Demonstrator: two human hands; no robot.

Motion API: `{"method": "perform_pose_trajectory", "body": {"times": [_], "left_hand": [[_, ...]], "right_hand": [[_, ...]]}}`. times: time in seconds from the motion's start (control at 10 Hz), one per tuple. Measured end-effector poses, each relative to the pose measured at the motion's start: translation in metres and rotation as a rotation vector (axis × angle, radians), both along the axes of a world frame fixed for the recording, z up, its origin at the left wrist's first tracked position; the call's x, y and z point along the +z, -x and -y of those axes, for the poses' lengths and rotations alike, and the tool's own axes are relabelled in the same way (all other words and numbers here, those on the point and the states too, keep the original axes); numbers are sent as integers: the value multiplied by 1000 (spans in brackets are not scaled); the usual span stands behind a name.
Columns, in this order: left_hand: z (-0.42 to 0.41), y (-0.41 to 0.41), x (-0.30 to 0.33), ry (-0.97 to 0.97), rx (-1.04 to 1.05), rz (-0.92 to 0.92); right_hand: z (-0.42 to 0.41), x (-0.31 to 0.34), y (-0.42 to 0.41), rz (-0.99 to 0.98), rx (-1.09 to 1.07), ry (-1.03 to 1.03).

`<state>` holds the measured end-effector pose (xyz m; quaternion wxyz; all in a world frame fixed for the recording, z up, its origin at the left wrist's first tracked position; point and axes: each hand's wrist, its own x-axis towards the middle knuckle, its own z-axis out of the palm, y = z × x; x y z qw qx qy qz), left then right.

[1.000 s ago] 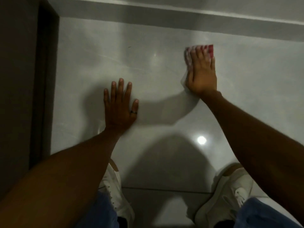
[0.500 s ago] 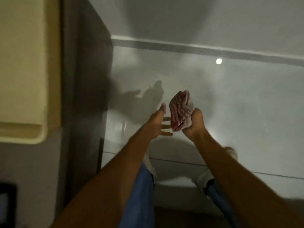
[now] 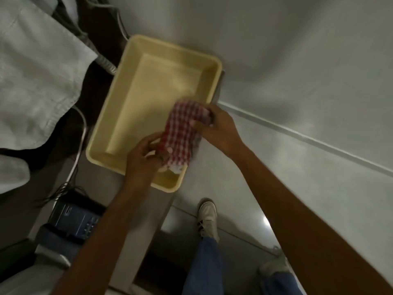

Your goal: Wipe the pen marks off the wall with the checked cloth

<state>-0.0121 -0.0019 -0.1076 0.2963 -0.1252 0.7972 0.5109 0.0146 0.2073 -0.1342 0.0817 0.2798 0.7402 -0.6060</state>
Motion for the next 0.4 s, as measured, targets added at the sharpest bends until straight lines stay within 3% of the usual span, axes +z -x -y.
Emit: {"method": "perform_pose_trajectory", "body": {"times": [0.1, 0.2, 0.3, 0.4], "left_hand": [[14, 45, -40, 70, 28, -43], [8, 59, -68, 186, -146, 29], [-3, 64, -53, 392, -358, -108], [-31, 49, 10, 542, -497, -348]], "right_hand": [[18, -10, 70, 66, 308, -511], [28, -16, 95, 243, 567, -833], [20, -5, 89, 267, 596, -841], [-25, 51, 49, 146, 462, -912]]}}
